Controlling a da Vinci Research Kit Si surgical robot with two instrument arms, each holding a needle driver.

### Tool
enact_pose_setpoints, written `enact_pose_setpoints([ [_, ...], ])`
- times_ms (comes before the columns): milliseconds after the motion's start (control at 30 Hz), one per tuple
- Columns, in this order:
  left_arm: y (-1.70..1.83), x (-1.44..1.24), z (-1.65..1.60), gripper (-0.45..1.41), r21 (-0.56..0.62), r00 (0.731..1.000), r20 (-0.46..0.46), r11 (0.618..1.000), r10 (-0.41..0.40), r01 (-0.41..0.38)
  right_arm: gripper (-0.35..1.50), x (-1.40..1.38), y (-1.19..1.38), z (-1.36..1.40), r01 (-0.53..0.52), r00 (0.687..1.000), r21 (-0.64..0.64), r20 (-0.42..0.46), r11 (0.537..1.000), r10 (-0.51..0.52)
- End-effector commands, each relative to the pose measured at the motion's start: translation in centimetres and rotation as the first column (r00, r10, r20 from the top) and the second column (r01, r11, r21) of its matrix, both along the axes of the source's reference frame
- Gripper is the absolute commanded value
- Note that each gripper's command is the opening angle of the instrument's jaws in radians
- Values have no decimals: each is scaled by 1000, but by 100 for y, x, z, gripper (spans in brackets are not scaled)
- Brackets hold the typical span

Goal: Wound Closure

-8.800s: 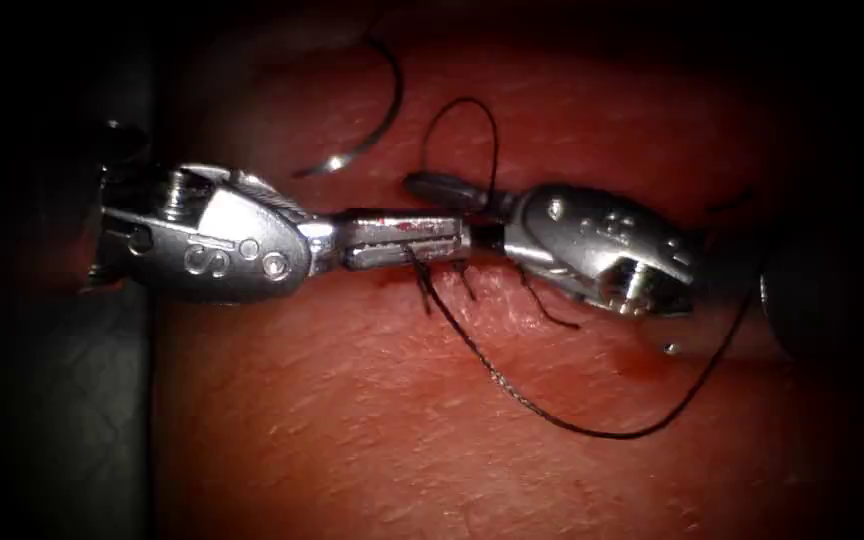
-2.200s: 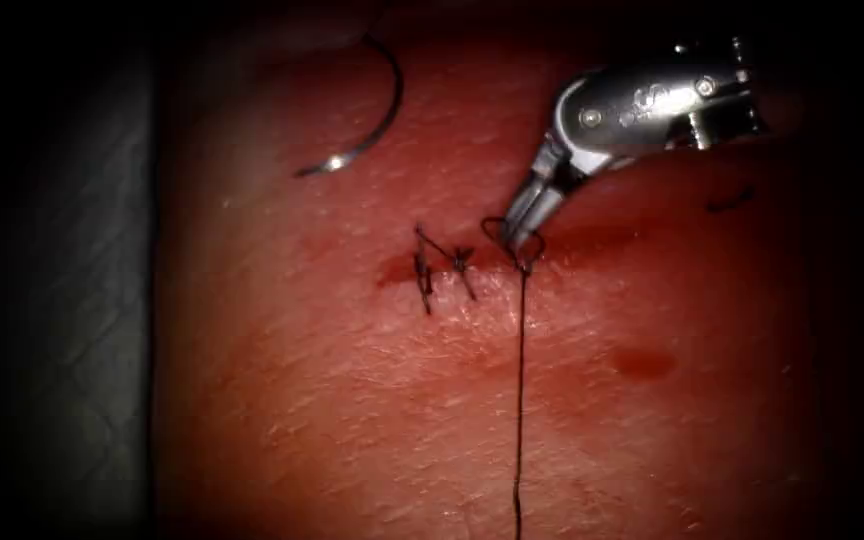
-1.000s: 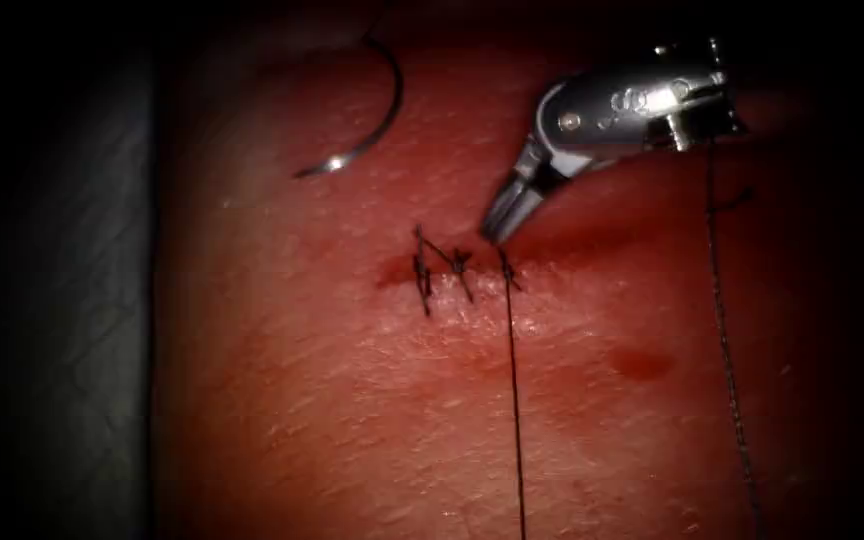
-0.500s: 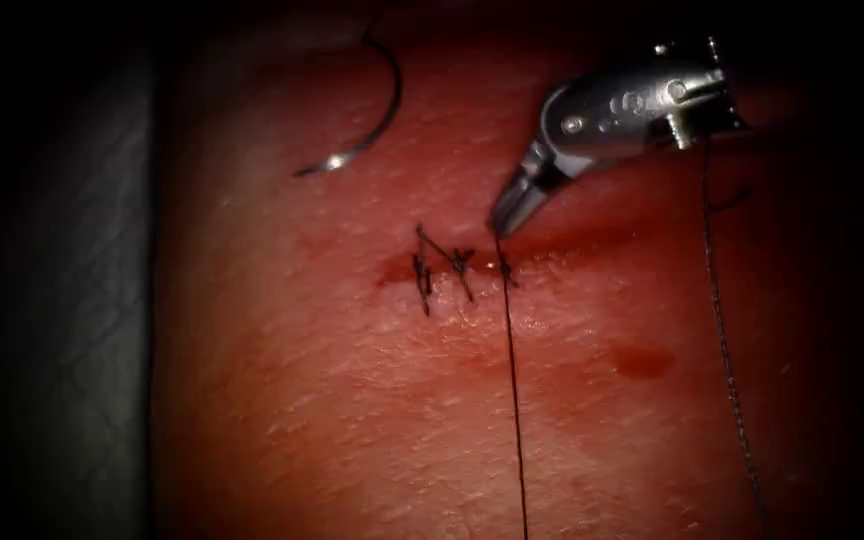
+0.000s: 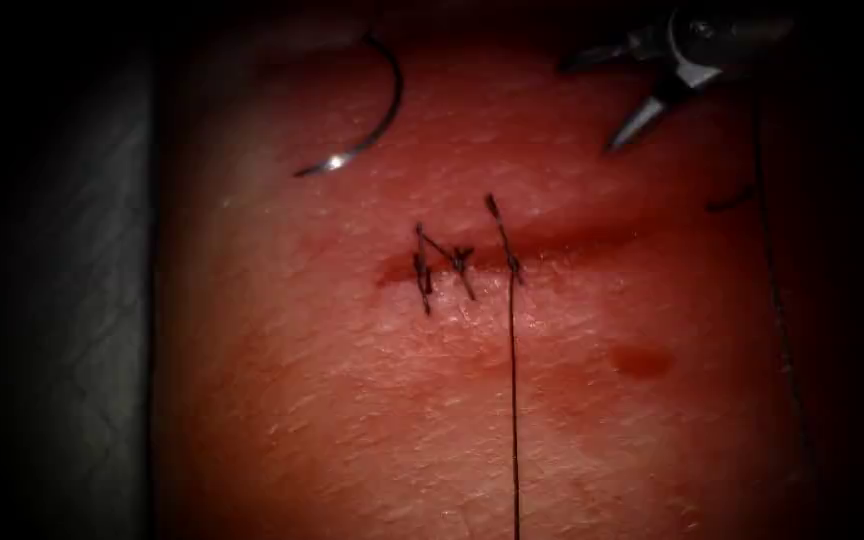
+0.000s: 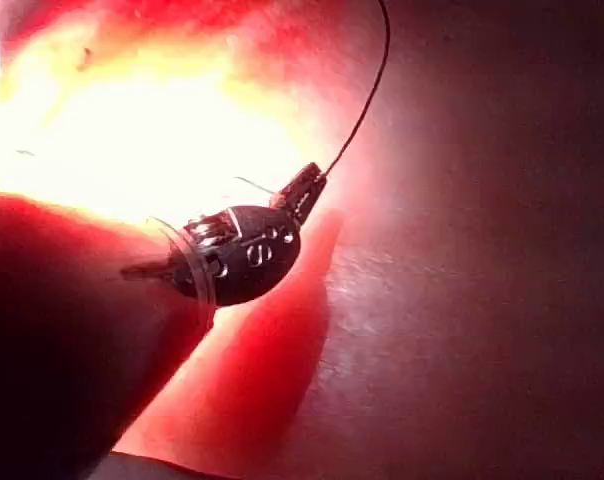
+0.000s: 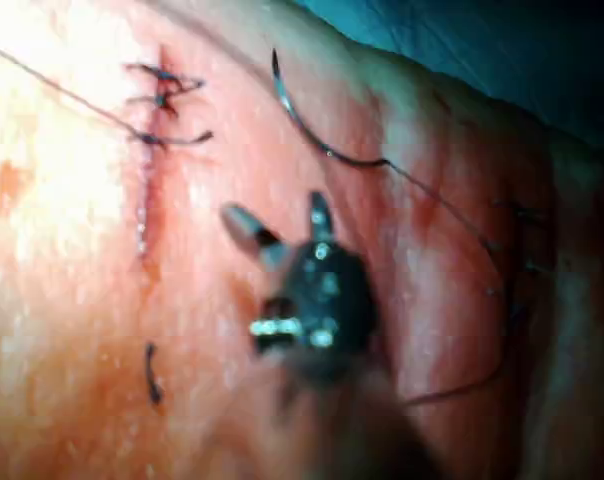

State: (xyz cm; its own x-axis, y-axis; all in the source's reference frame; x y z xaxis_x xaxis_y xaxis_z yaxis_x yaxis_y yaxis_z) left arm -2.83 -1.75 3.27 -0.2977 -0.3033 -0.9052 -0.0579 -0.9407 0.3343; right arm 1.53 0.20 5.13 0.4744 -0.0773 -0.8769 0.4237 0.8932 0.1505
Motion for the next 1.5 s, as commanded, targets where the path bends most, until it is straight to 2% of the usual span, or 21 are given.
enact_pose_setpoints([
  [33,-5,-6,6,-45,-1,1000,-2,1000,0,0,74,-1,-11,0,-11,1000,8,-5,1000,11],
  [133,22,8,-1,-45,-49,998,-58,999,-21,18,69,-9,-31,-15,-62,998,16,-28,998,63],
  [233,47,20,-7,-45,-69,996,-75,996,-53,48,64,-9,-56,-25,-97,995,17,-26,995,97],
  [333,71,29,-10,-45,-117,993,-96,991,-68,57,44,-6,-79,-32,-142,989,28,-37,990,143],
  [400,86,33,-10,-45,-154,990,-119,987,-71,52,22,-2,-95,-35,-188,980,54,-63,981,191],
  [433,93,35,-9,-45,-160,989,-124,986,-75,55,19,0,-101,-35,-207,975,64,-70,976,211],
  [467,107,38,-10,-45,-162,988,-127,984,-88,67,15,4,-113,-37,-236,968,79,-74,969,242],
  [500,107,38,-10,-45,-162,988,-127,984,-88,67,15,4,-113,-37,-236,968,79,-74,969,242],
  [533,114,40,-11,-45,-170,987,-126,983,-95,73,7,6,-118,-37,-245,964,91,-83,965,253],
  [667,152,41,-18,-45,-182,989,-98,979,-113,93,4,21,-149,-30,-303,941,129,-116,944,318],
  [733,172,40,-19,-45,-177,989,-84,979,-122,105,-1,25,-156,-26,-332,931,127,-118,935,346],
  [800,188,37,-18,-45,-173,991,-67,979,-119,106,4,32,-161,-20,-363,917,129,-127,923,379],
  [833,199,32,-16,-45,-167,992,-54,980,-114,103,-6,36,-164,-15,-384,908,127,-130,915,399],
  [933,206,26,-12,-45,-165,994,-35,981,-105,98,-5,41,-163,-11,-411,896,126,-130,903,425],
  [1000,211,21,-9,-45,-165,994,-28,982,-103,97,-13,44,-158,-9,-438,882,129,-127,890,453],
  [1167,220,18,1,-45,-152,998,-2,986,-67,66,7,60,-154,-4,-491,851,139,-135,860,508],
  [1333,239,24,12,-45,-116,998,28,991,-60,63,5,89,-167,7,-494,842,145,-165,857,513],
  [1367,253,23,18,-45,-87,997,62,995,-51,56,4,108,-176,15,-487,838,157,-191,859,510],
  [1500,272,18,30,-45,-70,995,88,996,-46,53,4,126,-186,20,-486,832,180,-205,855,516],
])
